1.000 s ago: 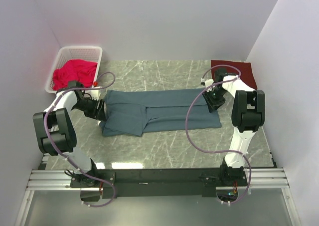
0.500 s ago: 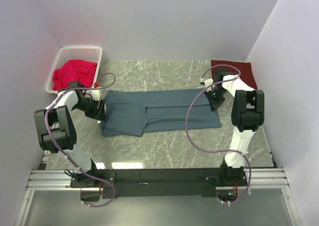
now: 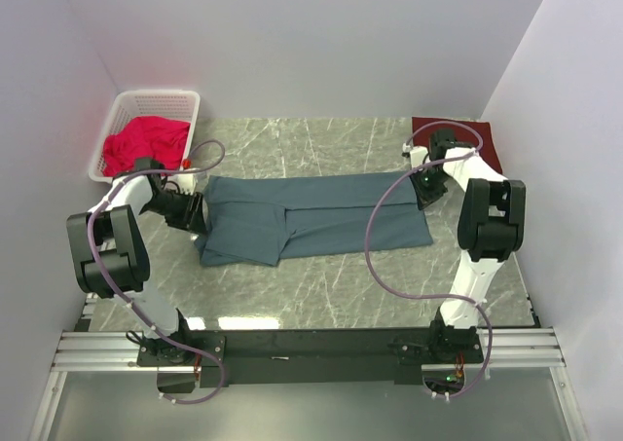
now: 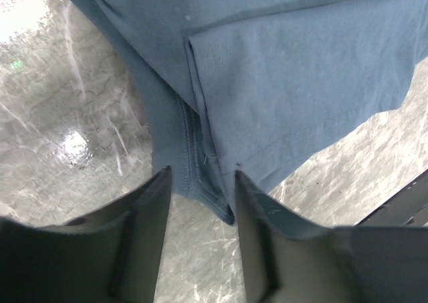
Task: Fold and stack the t-shirts
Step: Fold the tshirt
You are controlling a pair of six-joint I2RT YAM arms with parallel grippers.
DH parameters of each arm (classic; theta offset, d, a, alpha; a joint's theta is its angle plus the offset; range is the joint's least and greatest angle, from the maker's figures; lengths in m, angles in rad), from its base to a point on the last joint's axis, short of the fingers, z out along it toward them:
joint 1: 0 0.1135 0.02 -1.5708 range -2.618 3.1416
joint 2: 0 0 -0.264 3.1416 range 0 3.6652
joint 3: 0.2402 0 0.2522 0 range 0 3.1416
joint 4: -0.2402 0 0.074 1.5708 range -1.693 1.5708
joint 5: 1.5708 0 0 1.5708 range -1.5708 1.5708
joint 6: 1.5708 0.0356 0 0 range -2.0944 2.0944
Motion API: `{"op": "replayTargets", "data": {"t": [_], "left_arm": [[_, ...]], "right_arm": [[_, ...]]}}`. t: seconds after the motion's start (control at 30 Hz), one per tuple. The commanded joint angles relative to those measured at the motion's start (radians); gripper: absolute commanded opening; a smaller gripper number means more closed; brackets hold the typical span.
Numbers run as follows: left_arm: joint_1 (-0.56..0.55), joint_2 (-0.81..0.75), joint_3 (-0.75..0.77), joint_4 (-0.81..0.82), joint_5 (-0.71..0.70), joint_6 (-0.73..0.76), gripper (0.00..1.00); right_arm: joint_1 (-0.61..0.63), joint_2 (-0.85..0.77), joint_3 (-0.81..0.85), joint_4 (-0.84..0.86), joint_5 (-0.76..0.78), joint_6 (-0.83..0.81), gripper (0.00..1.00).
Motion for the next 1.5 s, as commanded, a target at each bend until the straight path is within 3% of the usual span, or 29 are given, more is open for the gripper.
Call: {"op": "replayTargets", "data": {"t": [0.0,0.13,0.27,0.43,0.6,0.77,0.87,1.0,1.23,1.47], "left_arm": [[-0.003,-0.015,0.033,0.004,0.017,-0.009,0.49],[-0.002,-0.021,0.009,0.000,0.011,-0.001,0.51],[-0.003,-0.039,-0.029,-0.023,0.022,0.008,0.48],[-0.005,-0.050,-0.082,-0.028,0.024,0.016,0.45],[-0.031,-0.053,-0.094,-0.019,0.031,-0.001,0.44],[-0.055,-0.067,-0.099,-0.002,0.027,-0.022,0.42],[-0.060,-0.076,-0.100,0.004,0.014,-0.029,0.40],[-0.060,-0.081,-0.097,0.004,0.017,-0.038,0.36],[-0.060,-0.107,-0.100,0.004,0.017,-0.042,0.29],[-0.062,-0.122,-0.109,0.007,0.014,-0.042,0.34]], "right_arm": [[0.005,-0.020,0.008,0.025,0.011,0.030,0.00],[0.011,-0.054,0.032,-0.001,-0.017,0.067,0.39],[0.048,-0.149,0.029,-0.012,-0.157,0.133,0.40],[0.193,-0.238,-0.040,0.026,-0.375,0.281,0.34],[0.380,-0.269,-0.167,0.252,-0.536,0.559,0.33],[0.549,-0.259,-0.265,0.511,-0.548,0.812,0.36],[0.650,-0.247,-0.300,0.637,-0.522,0.930,0.43],[0.747,-0.200,-0.311,0.732,-0.475,1.045,0.59],[0.847,-0.065,-0.281,0.774,-0.476,1.141,0.57],[0.852,0.020,-0.245,0.780,-0.496,1.199,0.54]]}}
